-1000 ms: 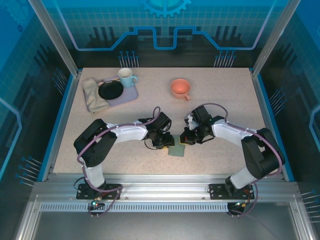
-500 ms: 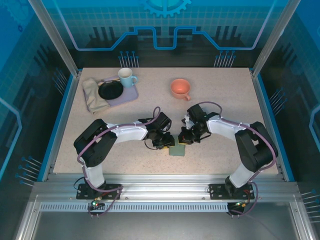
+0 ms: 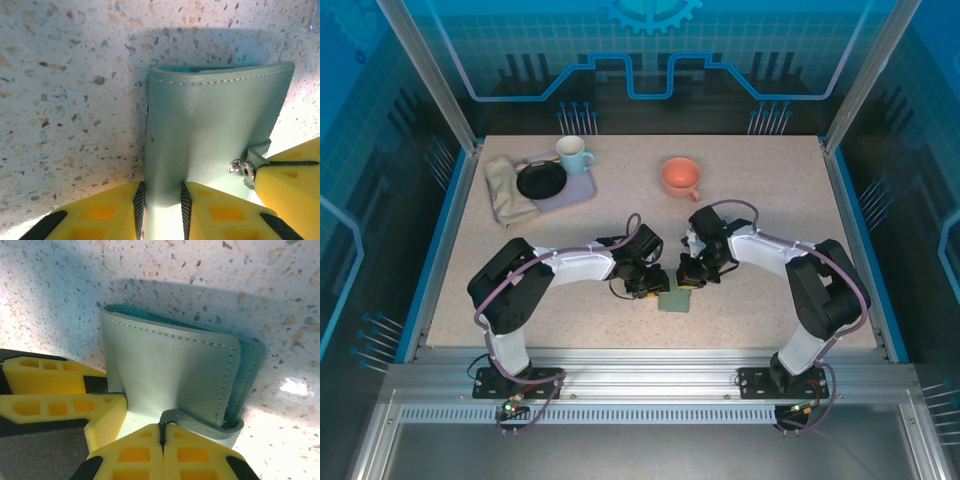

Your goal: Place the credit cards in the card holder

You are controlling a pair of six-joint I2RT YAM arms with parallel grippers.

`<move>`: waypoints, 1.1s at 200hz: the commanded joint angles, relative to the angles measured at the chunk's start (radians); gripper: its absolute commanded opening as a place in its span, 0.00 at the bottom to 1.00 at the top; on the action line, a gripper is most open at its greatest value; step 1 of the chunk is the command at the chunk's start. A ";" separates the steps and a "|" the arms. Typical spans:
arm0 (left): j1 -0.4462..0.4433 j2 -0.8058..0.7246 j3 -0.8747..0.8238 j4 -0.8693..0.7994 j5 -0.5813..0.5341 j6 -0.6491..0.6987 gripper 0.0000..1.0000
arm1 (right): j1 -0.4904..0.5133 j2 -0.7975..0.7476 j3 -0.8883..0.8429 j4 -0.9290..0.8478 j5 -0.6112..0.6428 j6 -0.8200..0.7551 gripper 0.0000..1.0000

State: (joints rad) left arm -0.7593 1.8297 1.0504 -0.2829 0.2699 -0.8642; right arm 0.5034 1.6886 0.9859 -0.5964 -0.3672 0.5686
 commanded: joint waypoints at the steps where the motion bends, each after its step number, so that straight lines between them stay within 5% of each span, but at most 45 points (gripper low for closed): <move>1: -0.003 0.013 -0.012 -0.007 0.022 -0.002 0.29 | 0.029 0.037 0.034 -0.051 0.012 -0.018 0.06; 220: -0.002 0.007 -0.022 0.014 0.018 -0.006 0.29 | 0.089 0.231 0.080 -0.145 0.215 0.008 0.04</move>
State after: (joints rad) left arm -0.7593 1.8301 1.0447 -0.2771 0.2695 -0.8646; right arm 0.5587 1.8156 1.1252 -0.7300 -0.2913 0.5610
